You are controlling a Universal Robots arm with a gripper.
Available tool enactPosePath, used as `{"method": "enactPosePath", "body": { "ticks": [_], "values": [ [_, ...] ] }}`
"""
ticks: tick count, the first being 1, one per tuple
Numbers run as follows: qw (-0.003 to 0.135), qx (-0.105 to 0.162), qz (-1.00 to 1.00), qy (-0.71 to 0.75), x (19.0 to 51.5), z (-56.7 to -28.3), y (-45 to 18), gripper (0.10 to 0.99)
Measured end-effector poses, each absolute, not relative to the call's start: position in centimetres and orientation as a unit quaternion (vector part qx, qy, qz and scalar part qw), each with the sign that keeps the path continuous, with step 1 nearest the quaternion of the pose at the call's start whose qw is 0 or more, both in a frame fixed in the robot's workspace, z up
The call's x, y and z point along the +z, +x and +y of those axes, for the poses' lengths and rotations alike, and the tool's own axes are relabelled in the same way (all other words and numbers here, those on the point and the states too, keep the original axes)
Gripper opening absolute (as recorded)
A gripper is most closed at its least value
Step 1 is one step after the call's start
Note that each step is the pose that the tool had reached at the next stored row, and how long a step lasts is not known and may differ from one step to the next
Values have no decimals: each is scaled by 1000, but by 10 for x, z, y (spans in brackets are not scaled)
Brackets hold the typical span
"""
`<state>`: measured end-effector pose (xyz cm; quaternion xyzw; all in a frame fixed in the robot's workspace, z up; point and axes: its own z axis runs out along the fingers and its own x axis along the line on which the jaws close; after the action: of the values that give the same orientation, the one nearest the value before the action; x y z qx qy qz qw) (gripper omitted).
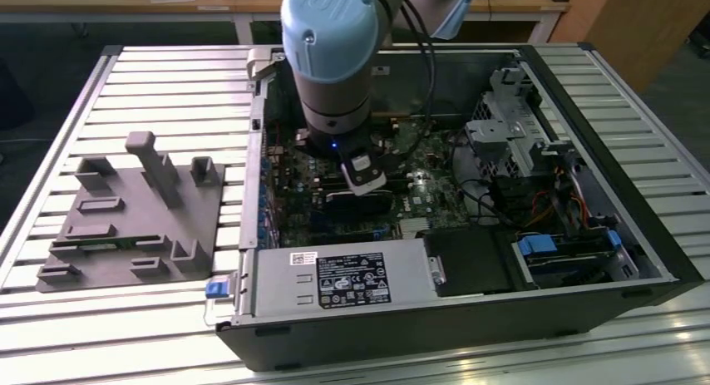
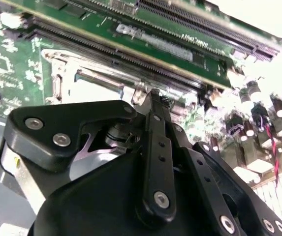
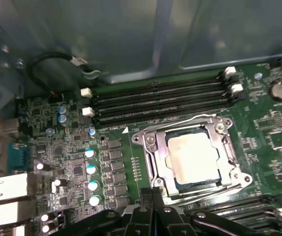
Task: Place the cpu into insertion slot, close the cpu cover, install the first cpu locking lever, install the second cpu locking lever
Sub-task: 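Install the second cpu locking lever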
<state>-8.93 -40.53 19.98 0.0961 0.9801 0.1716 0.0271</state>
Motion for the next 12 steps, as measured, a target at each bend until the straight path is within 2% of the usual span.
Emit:
{"method": "enactPosePath", "body": {
  "ticks": [5, 10, 12],
  "values": [
    [28, 165, 981, 96, 211, -405, -88, 106],
    [32, 131, 986, 101, 213, -405, -84, 106],
    [33, 126, 986, 102, 213, -405, -79, 106]
  ]
}}
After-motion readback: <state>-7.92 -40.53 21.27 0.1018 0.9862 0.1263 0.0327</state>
